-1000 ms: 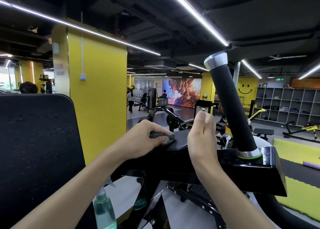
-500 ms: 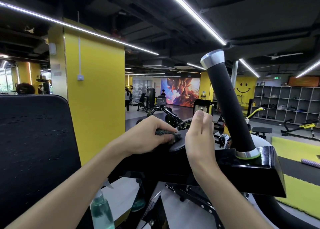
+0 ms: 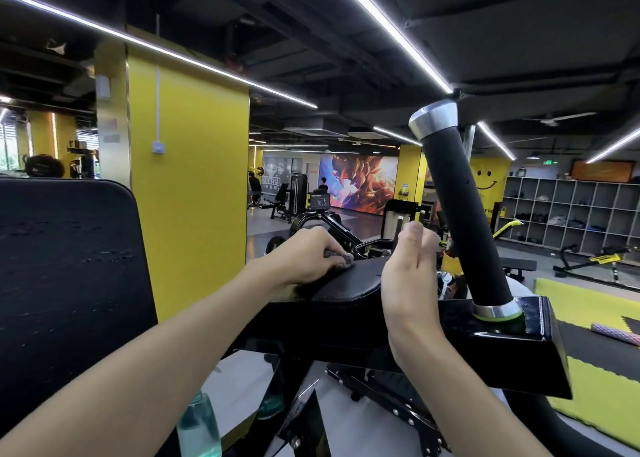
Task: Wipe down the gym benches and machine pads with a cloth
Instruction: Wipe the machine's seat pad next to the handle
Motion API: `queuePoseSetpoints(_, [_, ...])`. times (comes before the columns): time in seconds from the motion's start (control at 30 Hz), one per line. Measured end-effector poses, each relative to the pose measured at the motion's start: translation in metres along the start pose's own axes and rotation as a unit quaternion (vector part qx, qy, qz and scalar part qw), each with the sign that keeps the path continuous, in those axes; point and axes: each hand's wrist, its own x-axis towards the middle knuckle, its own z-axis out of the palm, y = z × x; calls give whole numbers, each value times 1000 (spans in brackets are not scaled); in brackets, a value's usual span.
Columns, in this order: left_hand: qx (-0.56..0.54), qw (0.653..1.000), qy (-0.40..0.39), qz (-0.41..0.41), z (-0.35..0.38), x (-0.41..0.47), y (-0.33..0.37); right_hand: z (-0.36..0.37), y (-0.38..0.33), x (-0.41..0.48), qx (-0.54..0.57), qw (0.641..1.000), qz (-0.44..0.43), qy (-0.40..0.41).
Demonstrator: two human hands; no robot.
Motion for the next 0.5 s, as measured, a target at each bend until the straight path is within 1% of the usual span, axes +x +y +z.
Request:
queuePoseSetpoints(0.07, [19, 1000, -12, -8, 1, 8, 1, -2, -3, 0, 31, 999, 22, 2])
queuePoseSetpoints(0.13, [-2, 999, -30, 15, -2, 12, 9, -4, -5, 0, 57, 997, 42, 14])
queuePoseSetpoints(0.23, [-22, 999, -21, 30, -3, 13, 12, -5, -10, 2, 109, 990, 79, 38])
queuePoseSetpoints(0.33, [18, 1000, -16, -16, 7, 23, 5, -9, -13, 3, 147, 980, 113, 69])
queuePoseSetpoints(0.4, [18, 999, -20, -31, 11, 30, 8, -10, -16, 4, 158, 977, 125, 73])
queuePoseSetpoints(0.5, [-59, 998, -27, 28, 9, 33, 23, -10, -15, 6, 162, 975, 131, 83])
